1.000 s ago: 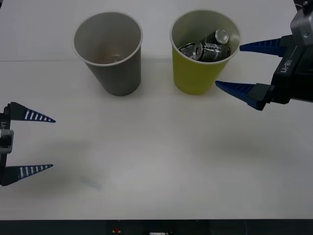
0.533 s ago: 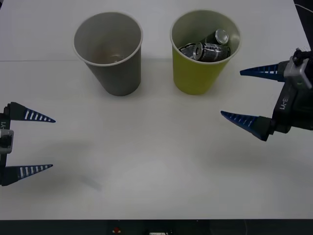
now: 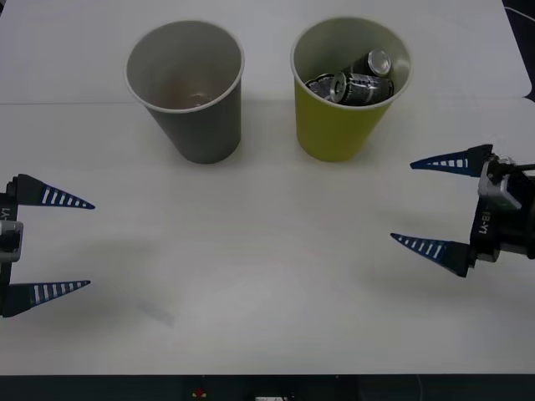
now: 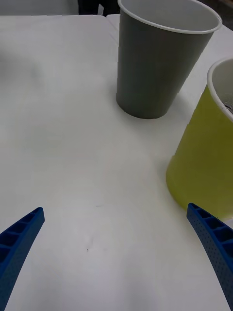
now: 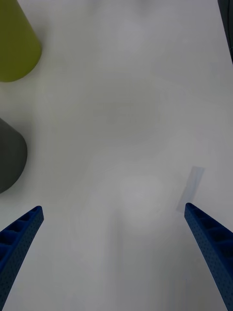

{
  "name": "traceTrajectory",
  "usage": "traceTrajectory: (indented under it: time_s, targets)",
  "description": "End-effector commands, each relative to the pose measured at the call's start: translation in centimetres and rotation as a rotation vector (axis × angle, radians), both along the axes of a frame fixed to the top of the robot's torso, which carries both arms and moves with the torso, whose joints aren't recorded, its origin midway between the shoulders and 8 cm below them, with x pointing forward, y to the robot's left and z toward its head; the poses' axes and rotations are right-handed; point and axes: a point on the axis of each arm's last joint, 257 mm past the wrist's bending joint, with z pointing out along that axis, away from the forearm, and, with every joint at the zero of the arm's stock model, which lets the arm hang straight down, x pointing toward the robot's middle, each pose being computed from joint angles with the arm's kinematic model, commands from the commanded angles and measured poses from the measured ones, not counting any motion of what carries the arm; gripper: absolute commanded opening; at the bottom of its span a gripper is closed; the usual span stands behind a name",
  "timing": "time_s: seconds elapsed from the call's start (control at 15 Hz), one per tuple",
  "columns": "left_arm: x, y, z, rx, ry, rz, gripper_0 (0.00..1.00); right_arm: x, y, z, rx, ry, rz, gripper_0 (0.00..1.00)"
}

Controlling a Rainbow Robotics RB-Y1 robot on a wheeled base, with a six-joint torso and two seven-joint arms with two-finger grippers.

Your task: Put the can into the green bin and the plastic bottle into the gray bin

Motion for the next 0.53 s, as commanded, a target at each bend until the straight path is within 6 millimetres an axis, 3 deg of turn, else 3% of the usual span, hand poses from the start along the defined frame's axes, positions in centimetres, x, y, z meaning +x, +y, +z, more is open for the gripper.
traceTrajectory:
  time_s: [0.07,0.53]
  targets:
    - [0.0,0.0,0.0,0.0,0.0,0.0,1.0,-1.6,-1.0,-1.4,0.003,0.035,0.039,1.0]
    - [0.0,0.0,0.0,0.0,0.0,0.0,1.0,-4.0,-4.6,-4.0,-0.106,0.044,0.121,1.0]
